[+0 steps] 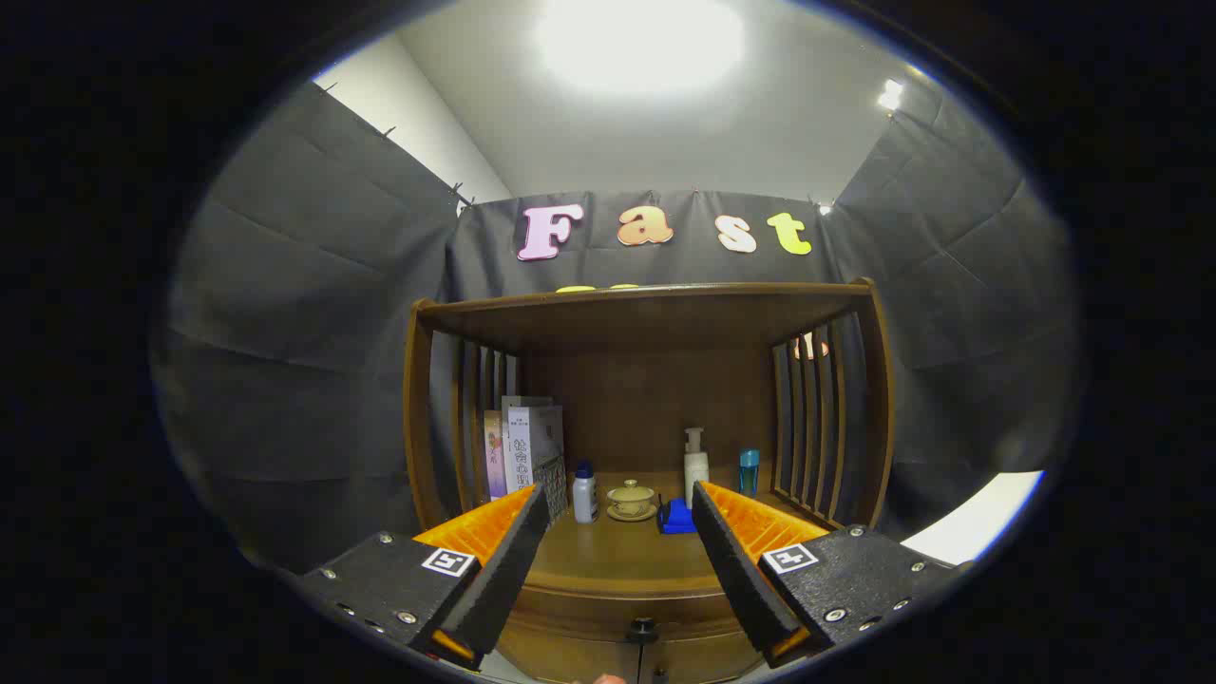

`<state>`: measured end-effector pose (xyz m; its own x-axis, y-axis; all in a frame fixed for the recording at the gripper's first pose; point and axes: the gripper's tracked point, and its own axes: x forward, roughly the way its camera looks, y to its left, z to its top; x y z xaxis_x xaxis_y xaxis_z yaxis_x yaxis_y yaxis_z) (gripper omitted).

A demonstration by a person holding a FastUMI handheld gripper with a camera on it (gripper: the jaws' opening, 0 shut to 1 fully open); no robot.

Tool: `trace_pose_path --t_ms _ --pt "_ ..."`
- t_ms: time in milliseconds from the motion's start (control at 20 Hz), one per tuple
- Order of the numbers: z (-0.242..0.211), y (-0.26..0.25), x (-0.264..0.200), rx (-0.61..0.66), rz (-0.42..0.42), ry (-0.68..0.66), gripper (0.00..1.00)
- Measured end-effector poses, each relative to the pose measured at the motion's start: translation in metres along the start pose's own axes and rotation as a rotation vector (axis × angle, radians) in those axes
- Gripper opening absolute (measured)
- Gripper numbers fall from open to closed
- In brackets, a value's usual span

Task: Pull open the drawer, take out the items inside it, and place them on the countertop above the cabinet.

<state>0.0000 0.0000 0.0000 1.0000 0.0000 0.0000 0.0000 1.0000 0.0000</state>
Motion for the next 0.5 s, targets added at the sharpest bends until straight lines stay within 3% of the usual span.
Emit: trace_pose_path --t_ms 500 --pt "-0.0038 -0.0012 -0.0036 -0.022 -0.01 -0.006 0.94"
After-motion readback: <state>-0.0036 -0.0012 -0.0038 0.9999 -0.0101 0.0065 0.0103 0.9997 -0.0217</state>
